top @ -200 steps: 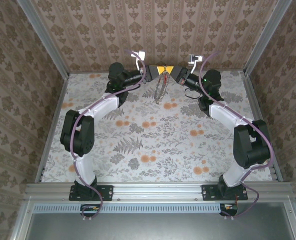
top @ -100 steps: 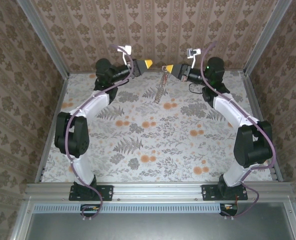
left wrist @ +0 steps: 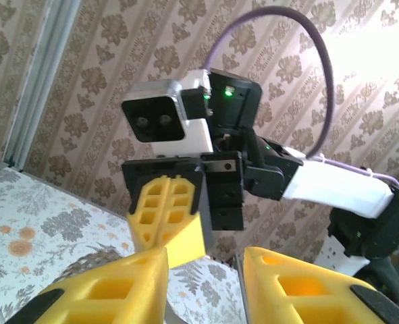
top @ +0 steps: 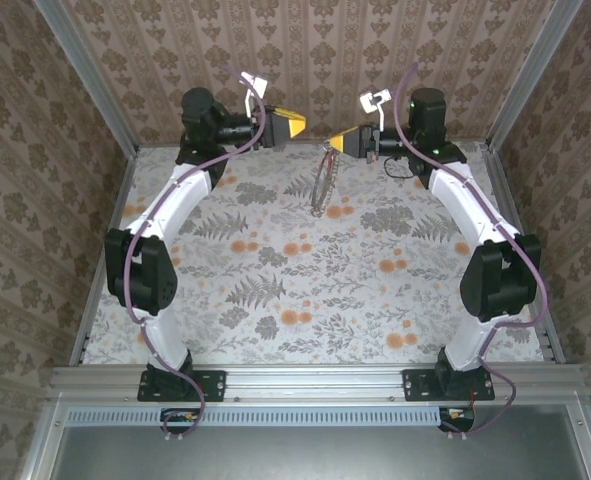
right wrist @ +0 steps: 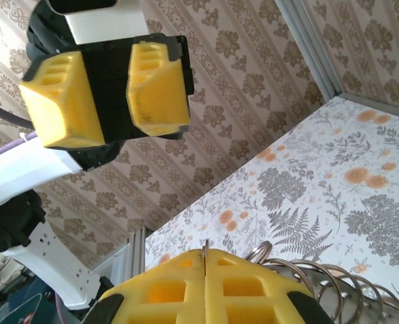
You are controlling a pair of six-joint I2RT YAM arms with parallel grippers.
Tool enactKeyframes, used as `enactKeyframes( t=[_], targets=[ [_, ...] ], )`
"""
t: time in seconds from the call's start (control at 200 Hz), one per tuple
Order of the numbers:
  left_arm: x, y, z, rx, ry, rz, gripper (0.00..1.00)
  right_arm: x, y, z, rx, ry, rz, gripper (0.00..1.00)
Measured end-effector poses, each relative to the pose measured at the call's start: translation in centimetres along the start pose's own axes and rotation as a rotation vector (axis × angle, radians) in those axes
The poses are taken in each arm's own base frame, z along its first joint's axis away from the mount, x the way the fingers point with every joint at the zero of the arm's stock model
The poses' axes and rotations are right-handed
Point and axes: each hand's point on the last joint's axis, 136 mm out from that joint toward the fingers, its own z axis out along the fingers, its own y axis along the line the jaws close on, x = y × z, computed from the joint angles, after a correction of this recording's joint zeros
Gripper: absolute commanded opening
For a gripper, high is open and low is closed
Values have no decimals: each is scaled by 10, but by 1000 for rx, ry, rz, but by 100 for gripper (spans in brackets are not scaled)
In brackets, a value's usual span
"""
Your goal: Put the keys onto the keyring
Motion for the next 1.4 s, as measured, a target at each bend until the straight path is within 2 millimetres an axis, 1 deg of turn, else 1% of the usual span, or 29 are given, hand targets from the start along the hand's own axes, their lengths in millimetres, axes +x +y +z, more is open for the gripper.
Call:
enactKeyframes(
  t=[0.11,0.265,0.35,0.525,0.68,1.1,1.4],
  targets=[
    [8,-5,9,25,60,-2,34,3,-2,2,-20,16,10,0],
    [21,-6,22,39,126,4,34,6,-3,3,-33,26,19,0],
    [28,-6,25,44,146,0,34,6,-1,3,-41,28,19,0],
    [43,10,26,33,169,-44,33,7,-1,3,-44,30,19,0],
    [51,19,27,24,179,-75,33,7,0,3,-47,30,18,0],
    [50,24,27,1,171,-67,32,9,-2,3,-46,32,23,0],
    [38,38,14,-58,134,-37,33,11,-3,3,-46,31,20,0]
  ],
)
